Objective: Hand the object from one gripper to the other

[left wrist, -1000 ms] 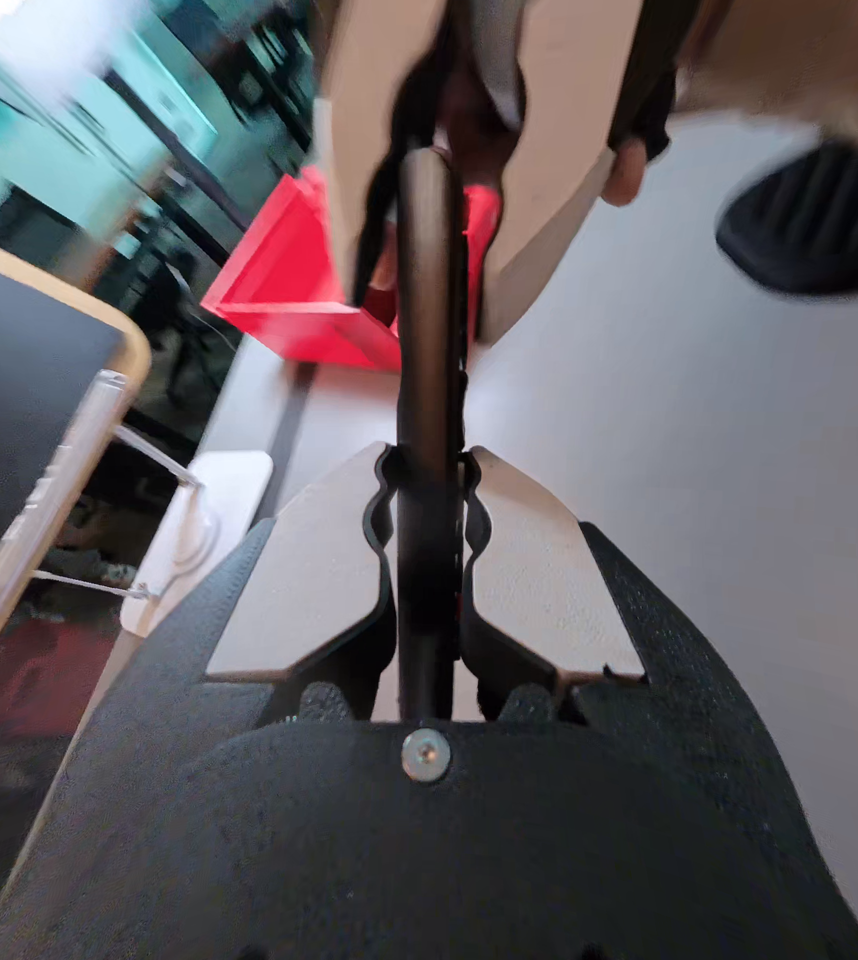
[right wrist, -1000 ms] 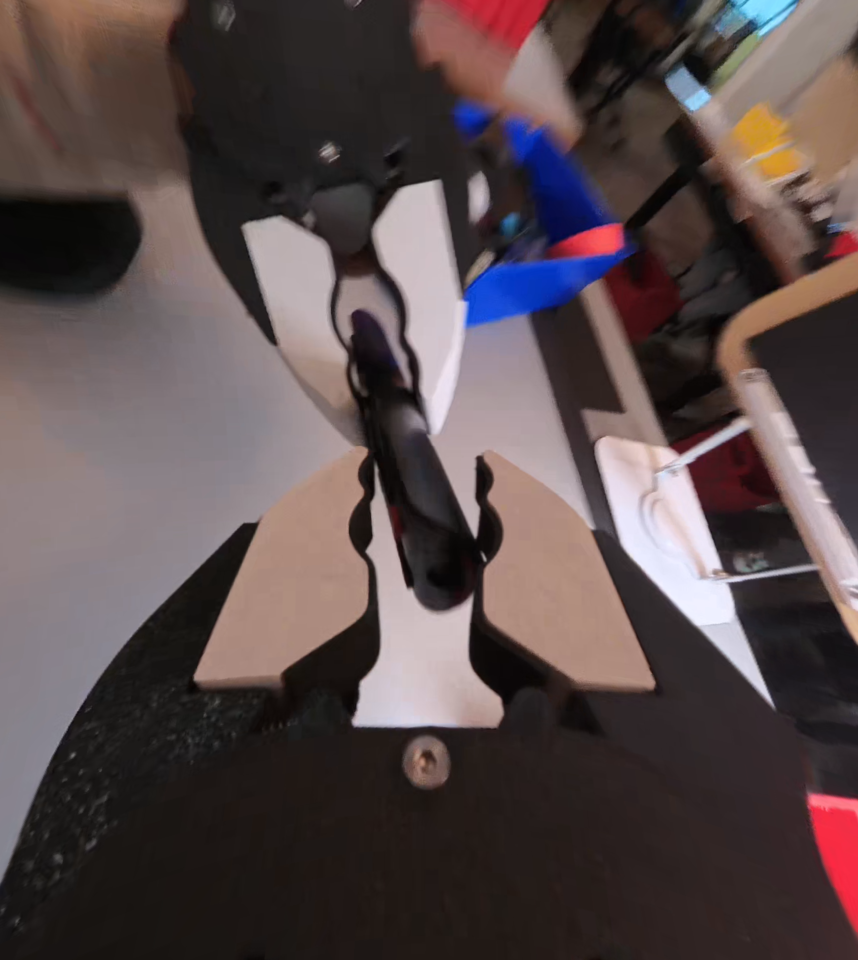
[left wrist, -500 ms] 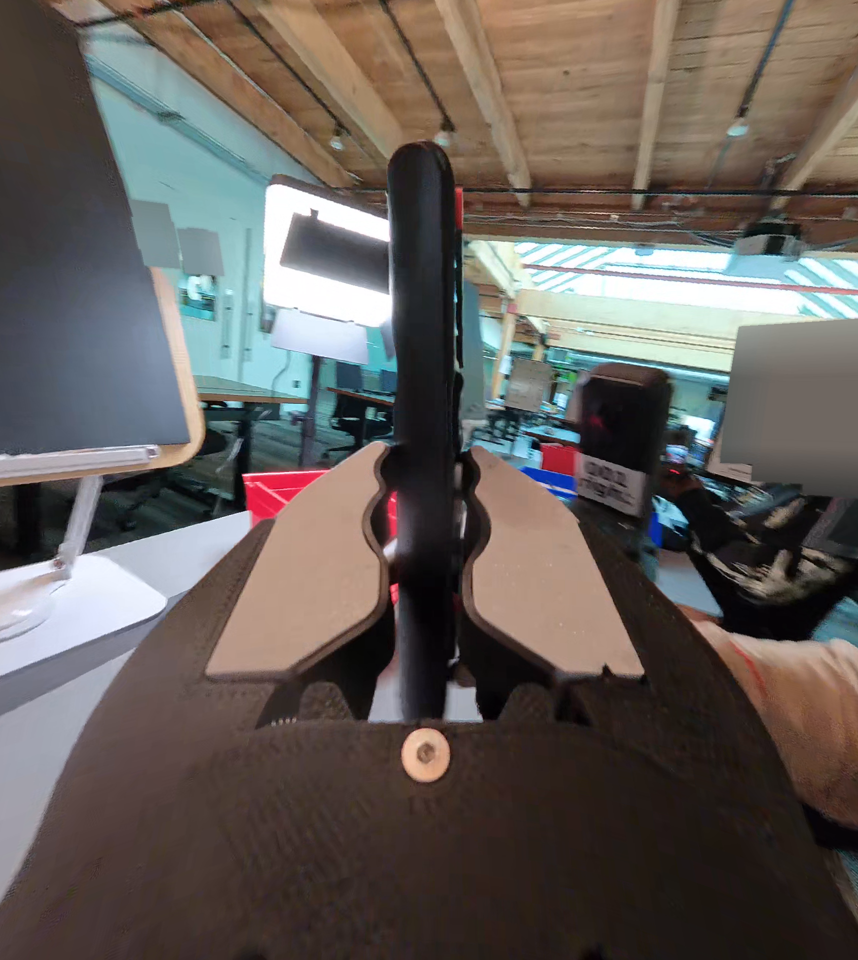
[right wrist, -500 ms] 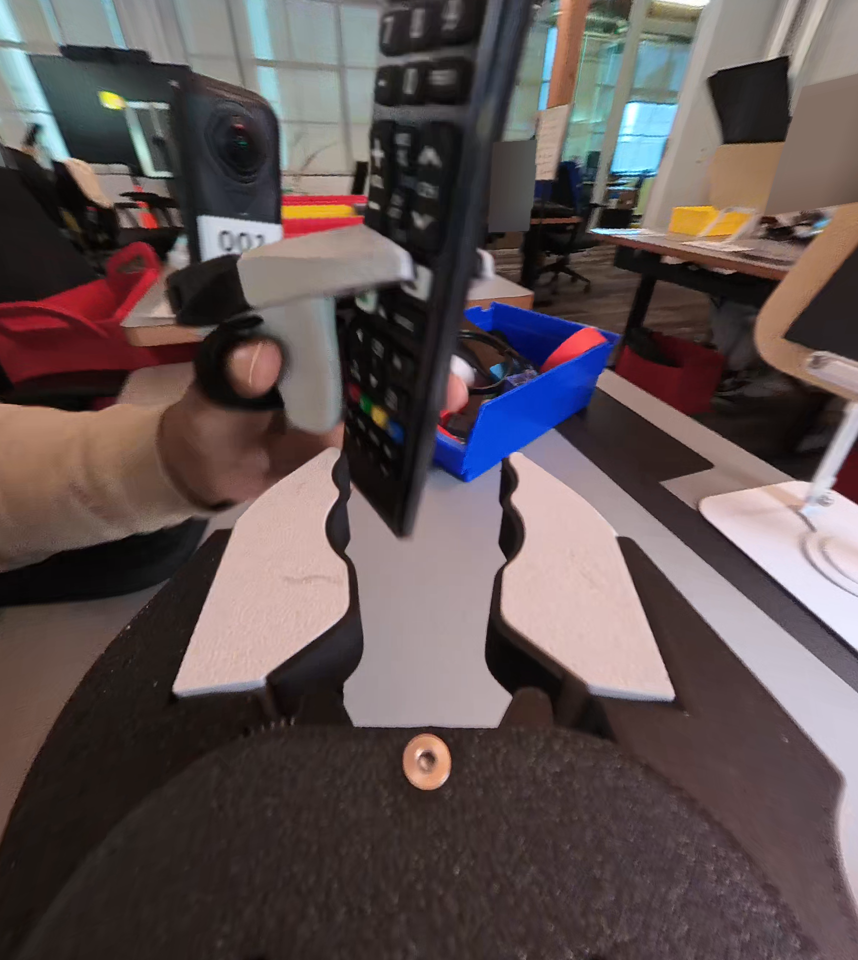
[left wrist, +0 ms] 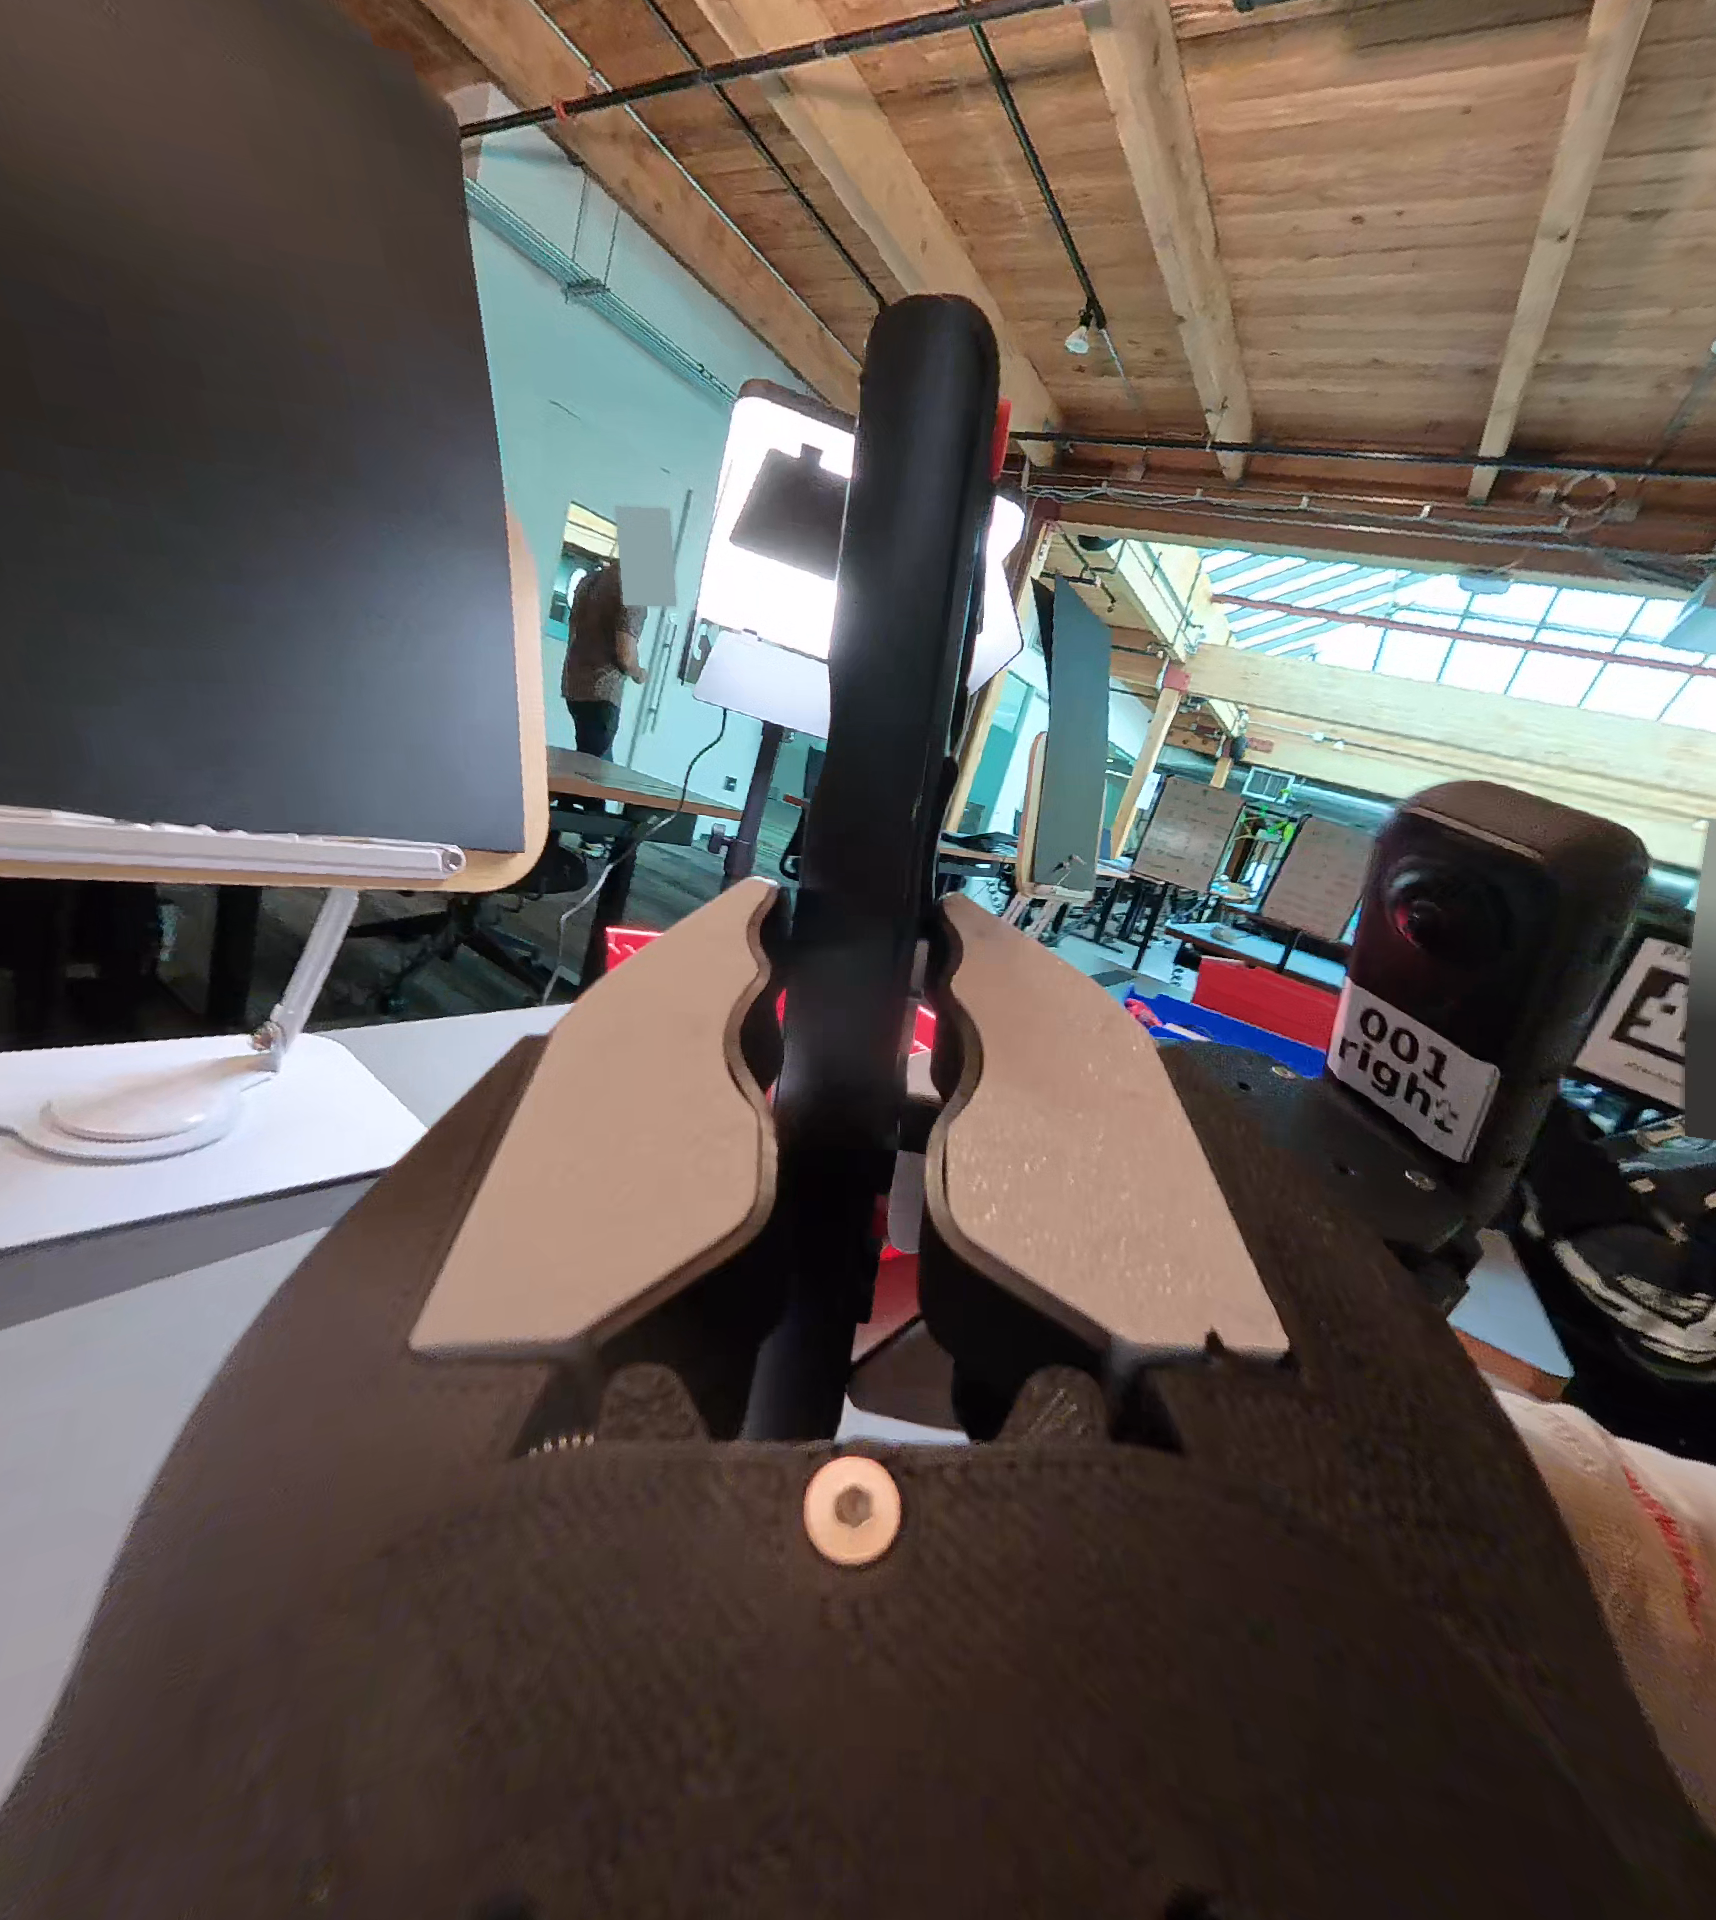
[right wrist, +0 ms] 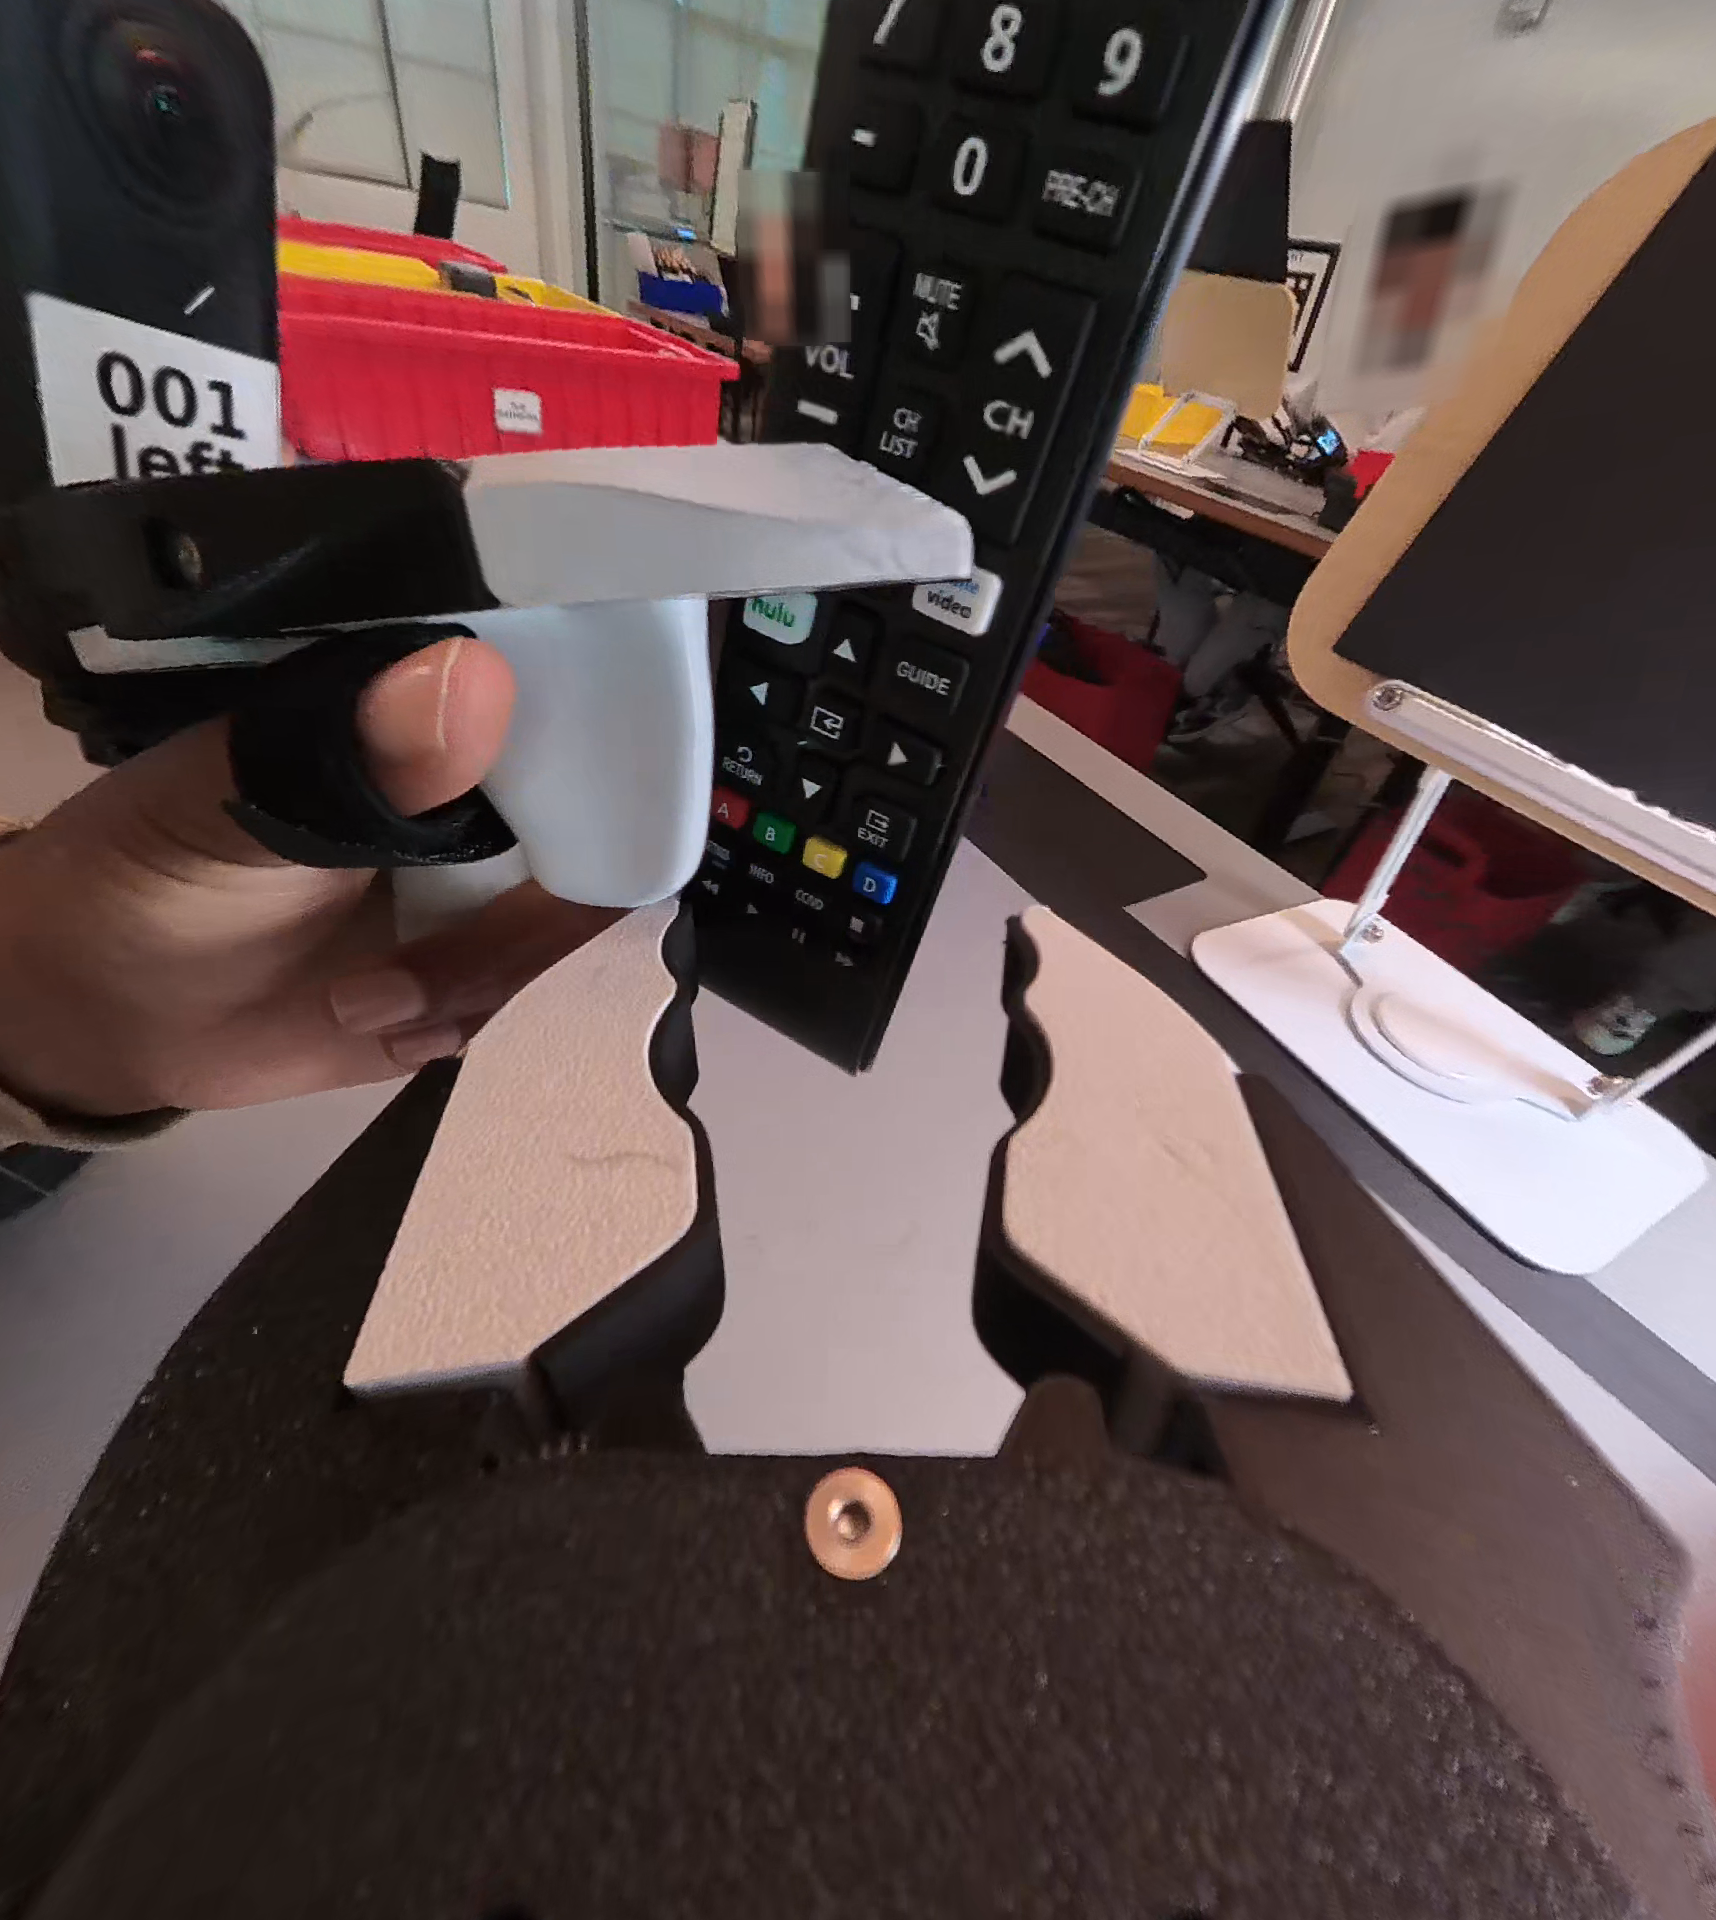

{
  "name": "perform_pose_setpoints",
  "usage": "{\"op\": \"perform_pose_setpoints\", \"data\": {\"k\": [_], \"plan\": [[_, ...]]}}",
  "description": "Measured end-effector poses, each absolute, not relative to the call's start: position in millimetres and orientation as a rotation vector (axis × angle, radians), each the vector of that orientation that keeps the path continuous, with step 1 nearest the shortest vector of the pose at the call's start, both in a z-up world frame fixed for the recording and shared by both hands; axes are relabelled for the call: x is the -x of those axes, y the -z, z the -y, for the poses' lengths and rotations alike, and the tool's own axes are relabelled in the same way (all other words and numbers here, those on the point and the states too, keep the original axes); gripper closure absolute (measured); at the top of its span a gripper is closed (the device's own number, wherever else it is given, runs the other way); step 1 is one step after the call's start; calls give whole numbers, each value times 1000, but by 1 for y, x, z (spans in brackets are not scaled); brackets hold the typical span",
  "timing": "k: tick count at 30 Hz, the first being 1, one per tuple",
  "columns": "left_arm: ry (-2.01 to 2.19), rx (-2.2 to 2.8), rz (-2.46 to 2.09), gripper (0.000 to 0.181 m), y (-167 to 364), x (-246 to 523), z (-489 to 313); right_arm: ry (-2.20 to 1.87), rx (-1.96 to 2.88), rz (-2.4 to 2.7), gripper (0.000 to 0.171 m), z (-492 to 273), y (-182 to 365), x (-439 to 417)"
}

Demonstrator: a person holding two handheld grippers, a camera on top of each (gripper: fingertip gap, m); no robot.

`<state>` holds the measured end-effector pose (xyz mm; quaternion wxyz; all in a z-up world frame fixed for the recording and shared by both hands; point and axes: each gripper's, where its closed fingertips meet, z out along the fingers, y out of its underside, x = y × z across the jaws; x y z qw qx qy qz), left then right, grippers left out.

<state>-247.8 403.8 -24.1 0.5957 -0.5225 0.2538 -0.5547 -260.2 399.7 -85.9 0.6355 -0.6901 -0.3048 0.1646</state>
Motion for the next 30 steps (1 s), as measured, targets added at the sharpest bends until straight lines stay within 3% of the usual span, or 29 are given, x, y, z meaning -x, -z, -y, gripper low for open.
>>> {"op": "perform_pose_setpoints", "data": {"k": [3,13,25,30], "plan": [[1407,1205,-593,156,25,245,-401,-337,1568,821,121,-393,93,269],[1702,1079,-756,150,-5,258,-379,-932,1487,932,149,-353,69,261],[1728,1059,-992,153,8,269,-378,-1036,1284,845,151,-339,12,187],[1587,1114,-1170,137,27,268,-378,-1042,1241,820,152,-334,0,173]]}}
